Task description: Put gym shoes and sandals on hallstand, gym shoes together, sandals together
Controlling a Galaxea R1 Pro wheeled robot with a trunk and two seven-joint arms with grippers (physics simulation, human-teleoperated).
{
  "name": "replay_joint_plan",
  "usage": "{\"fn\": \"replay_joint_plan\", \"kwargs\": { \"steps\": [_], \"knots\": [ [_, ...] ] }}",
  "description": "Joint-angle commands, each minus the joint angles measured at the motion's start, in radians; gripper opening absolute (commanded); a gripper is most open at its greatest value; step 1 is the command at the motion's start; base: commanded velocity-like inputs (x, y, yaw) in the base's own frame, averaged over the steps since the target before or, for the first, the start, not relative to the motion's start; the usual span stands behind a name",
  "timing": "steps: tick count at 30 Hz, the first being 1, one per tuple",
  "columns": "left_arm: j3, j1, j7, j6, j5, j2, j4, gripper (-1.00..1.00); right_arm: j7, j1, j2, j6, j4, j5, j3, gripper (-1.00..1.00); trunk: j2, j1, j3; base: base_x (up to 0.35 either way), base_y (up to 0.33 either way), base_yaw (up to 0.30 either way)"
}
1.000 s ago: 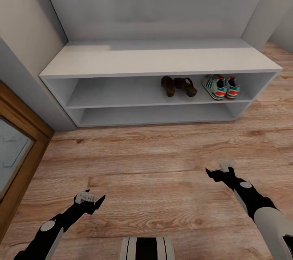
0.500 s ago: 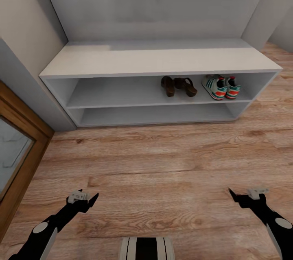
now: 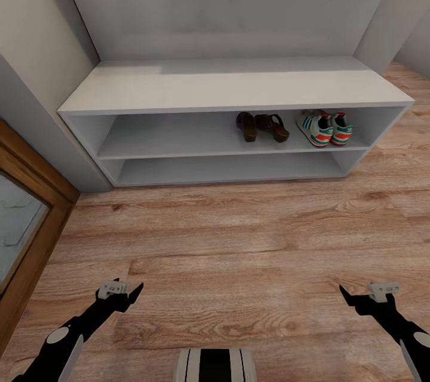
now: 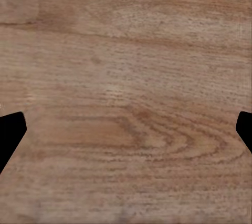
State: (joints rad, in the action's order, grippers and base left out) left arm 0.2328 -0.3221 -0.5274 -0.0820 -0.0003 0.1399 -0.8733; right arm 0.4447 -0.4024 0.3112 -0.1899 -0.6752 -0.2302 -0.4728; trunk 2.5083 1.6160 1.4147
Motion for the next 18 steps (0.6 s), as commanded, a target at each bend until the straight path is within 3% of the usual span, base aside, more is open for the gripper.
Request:
{"fn": "replay_joint_plan", "kwargs": {
  "steps": [1, 18],
  "knots": [
    [0.000, 0.000, 0.000, 0.000, 0.000, 0.000, 0.000, 1.00, 0.000, 0.000, 0.000, 0.000, 0.000, 0.000, 0.000, 1.00, 0.000, 0.000, 0.000, 0.000, 0.000, 0.000],
    [0.001, 0.000, 0.000, -0.001, 0.001, -0.001, 0.000, 1.00, 0.003, 0.003, -0.003, -0.001, 0.003, 0.000, -0.001, 1.00, 0.000, 0.000, -0.007, 0.000, 0.000, 0.000]
  ]
}}
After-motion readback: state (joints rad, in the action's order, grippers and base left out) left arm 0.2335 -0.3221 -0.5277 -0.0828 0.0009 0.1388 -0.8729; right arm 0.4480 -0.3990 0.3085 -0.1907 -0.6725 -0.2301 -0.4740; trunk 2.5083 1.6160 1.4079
